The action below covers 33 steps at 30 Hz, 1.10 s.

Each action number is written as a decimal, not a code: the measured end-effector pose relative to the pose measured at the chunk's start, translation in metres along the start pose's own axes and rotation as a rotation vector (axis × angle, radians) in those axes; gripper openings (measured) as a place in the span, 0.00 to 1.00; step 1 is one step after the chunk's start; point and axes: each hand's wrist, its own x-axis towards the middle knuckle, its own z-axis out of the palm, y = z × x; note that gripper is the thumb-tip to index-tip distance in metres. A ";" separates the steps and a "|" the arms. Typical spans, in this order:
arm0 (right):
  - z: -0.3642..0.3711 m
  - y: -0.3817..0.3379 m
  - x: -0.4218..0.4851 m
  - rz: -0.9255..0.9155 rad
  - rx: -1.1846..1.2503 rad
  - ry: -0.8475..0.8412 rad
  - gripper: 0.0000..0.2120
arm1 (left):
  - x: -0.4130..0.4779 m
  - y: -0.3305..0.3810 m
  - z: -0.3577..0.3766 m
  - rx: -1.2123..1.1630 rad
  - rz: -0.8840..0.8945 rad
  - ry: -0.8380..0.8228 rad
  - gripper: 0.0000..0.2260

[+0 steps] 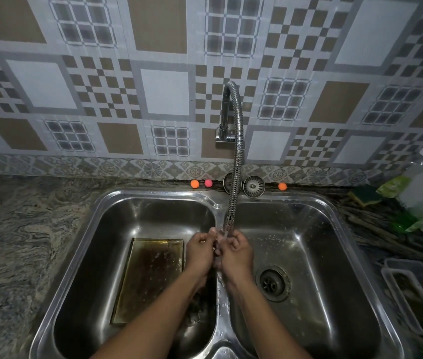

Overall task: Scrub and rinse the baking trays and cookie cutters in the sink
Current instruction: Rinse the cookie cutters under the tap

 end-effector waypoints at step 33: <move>-0.051 -0.002 0.014 -0.336 -0.353 0.187 0.17 | -0.019 0.001 0.041 -0.062 -0.178 -0.290 0.11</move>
